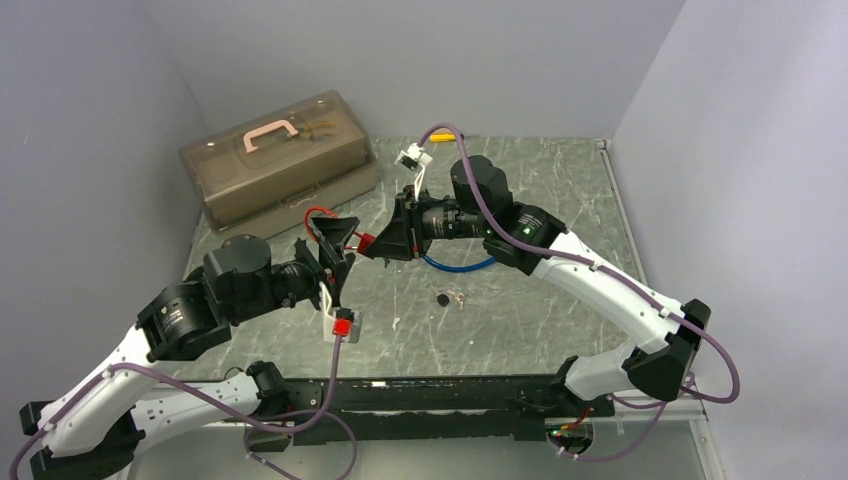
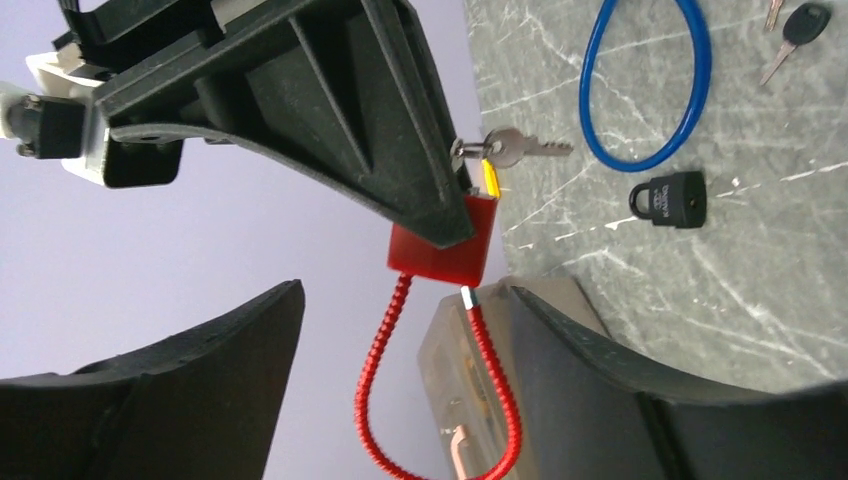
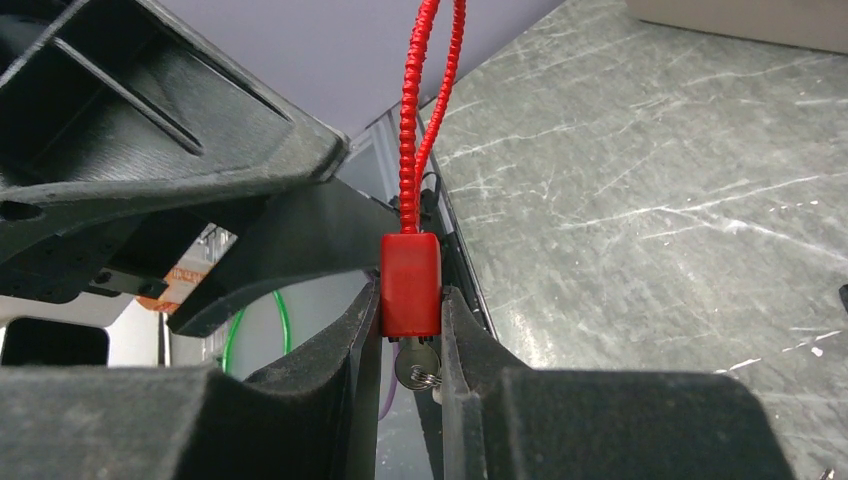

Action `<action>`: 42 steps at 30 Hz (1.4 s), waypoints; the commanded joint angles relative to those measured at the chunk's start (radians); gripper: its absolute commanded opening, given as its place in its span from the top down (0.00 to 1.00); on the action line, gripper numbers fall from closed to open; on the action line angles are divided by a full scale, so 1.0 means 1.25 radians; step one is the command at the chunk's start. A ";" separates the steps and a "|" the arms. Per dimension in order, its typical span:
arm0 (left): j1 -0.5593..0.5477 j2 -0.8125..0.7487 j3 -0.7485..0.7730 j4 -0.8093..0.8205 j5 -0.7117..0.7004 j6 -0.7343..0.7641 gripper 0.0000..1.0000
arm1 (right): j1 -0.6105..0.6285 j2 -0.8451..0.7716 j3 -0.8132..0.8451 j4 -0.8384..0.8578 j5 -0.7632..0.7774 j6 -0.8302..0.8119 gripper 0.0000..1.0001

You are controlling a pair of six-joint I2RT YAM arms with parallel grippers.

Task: Unlock with the key
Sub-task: Unlock the lock.

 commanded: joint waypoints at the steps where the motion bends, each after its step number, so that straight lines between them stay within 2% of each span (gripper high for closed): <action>1: -0.002 0.007 0.066 -0.033 -0.002 0.039 0.26 | 0.002 -0.023 0.037 0.013 -0.017 -0.013 1.00; 3: 0.000 0.015 0.081 -0.059 0.012 0.040 0.30 | 0.003 -0.024 0.038 0.013 -0.016 -0.012 1.00; 8: 0.000 0.027 0.077 -0.100 0.017 0.061 0.33 | 0.017 -0.020 0.060 -0.002 -0.013 -0.019 1.00; 14: 0.000 0.035 0.082 -0.139 0.029 0.052 0.18 | 0.030 -0.014 0.082 -0.023 -0.003 -0.030 1.00; 16: 0.000 0.034 0.078 -0.126 0.023 0.050 0.17 | 0.034 -0.010 0.089 -0.026 -0.004 -0.032 1.00; 21: 0.000 0.029 0.074 -0.063 -0.013 0.059 0.34 | 0.042 -0.009 0.087 -0.028 -0.002 -0.036 1.00; 24: 0.000 0.028 0.084 -0.062 -0.024 0.064 0.56 | 0.041 -0.015 0.078 -0.035 0.006 -0.040 1.00; 26: 0.001 0.028 0.089 -0.068 -0.024 0.064 0.64 | 0.041 -0.018 0.076 -0.041 0.009 -0.043 1.00; 31: 0.006 0.026 0.095 -0.106 -0.018 0.077 0.76 | 0.041 -0.020 0.084 -0.061 0.012 -0.058 1.00; 36: 0.010 0.026 0.132 -0.178 0.021 0.076 0.77 | 0.029 -0.031 0.094 -0.123 0.004 -0.107 1.00; 42: 0.010 0.041 0.199 -0.244 0.075 0.037 0.75 | -0.061 -0.065 0.054 -0.144 -0.079 -0.130 1.00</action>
